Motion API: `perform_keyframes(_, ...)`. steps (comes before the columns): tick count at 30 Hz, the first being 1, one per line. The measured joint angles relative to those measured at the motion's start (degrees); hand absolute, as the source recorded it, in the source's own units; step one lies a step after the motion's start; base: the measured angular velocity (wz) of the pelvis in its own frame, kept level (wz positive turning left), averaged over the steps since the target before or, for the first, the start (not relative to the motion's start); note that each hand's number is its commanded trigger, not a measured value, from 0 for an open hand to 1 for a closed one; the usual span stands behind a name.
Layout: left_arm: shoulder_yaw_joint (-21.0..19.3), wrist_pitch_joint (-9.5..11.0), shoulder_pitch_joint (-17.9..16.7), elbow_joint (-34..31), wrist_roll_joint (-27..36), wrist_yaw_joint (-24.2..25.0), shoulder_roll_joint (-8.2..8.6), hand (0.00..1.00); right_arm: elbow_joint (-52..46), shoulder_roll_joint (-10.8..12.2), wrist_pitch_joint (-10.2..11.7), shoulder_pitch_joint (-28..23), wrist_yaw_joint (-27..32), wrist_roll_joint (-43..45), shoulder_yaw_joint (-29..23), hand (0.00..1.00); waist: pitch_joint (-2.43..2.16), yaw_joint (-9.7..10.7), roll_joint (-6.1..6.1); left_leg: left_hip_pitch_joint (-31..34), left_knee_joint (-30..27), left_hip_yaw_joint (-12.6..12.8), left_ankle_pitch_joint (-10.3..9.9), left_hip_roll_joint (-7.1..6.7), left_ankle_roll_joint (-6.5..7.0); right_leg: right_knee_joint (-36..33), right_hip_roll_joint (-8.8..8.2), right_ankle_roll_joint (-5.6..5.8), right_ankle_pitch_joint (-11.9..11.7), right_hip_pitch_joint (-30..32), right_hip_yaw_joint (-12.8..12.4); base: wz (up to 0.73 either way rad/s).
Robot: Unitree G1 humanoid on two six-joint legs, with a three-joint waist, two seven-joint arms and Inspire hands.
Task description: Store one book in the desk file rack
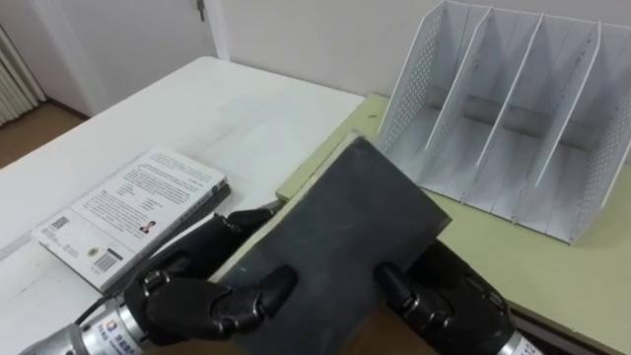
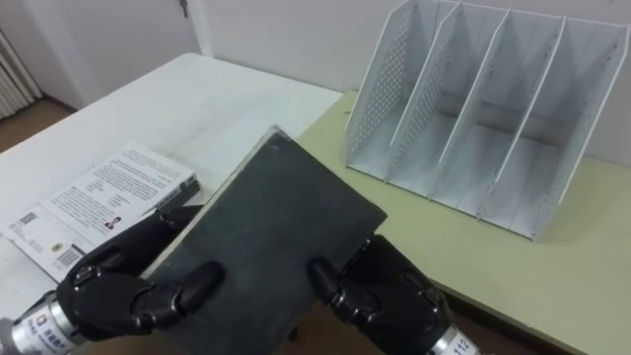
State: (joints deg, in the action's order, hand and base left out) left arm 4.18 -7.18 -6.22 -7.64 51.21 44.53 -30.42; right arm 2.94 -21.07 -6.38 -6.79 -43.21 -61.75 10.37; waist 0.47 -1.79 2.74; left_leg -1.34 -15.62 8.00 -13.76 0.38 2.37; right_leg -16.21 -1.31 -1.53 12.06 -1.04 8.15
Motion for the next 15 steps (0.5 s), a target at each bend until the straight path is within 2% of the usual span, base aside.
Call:
perform_keyframes(3, 0.02, 0.0, 0.0, 0.0, 0.0, 0.0, 0.0, 1.0, 0.0, -0.02, 0.0, 0.0, 0.0, -0.03, 0.0, 1.0, 0.03, 0.0, 0.05, 0.0, 0.0, 0.0, 0.0, 0.0, 0.0, 0.0, 0.0, 0.0, 0.0, 0.0, 0.0, 0.0)
perform_keyframes(4, 0.02, 0.0, 0.0, 0.0, 0.0, 0.0, 0.0, 0.22, 0.0, -0.03, 0.0, 0.0, 0.0, -0.03, 0.0, 1.0, 0.03, 0.0, 0.06, 0.0, -0.03, 0.0, 0.0, 0.0, 0.0, 0.0, 0.0, 0.0, 0.0, 0.0, 0.0, 0.0)
perform_keyframes(5, 0.03, 0.0, 0.0, 0.0, 0.0, 0.0, 0.0, 0.0, 0.0, -0.03, 0.0, 0.0, 0.0, -0.03, 0.0, 1.0, 0.04, 0.0, 0.06, 0.0, -0.06, 0.0, 0.0, 0.0, 0.0, 0.0, 0.0, 0.0, 0.0, 0.0, 0.01, 0.0)
perform_keyframes(10, 0.03, 0.08, -0.06, 0.01, -0.06, -0.81, 0.06, 0.0, 0.0, -0.15, 0.01, 0.0, 0.62, -0.23, -0.51, 1.0, 0.25, 0.12, 0.58, 0.03, 0.29, -0.03, 0.0, -0.02, 0.01, 0.16, 0.0, 0.0, -0.02, -0.1, 0.03, 0.0)
perform_keyframes(15, 0.15, 0.22, -0.08, 1.68, -2.12, -3.1, 0.58, 0.0, 0.0, -0.81, 0.03, 0.0, 2.78, 1.22, -0.51, 1.0, 0.23, -0.02, 0.71, -0.27, 0.3, 0.02, 0.01, 0.01, 0.0, 0.19, 0.13, 0.0, -0.02, -0.15, -0.13, 0.0)
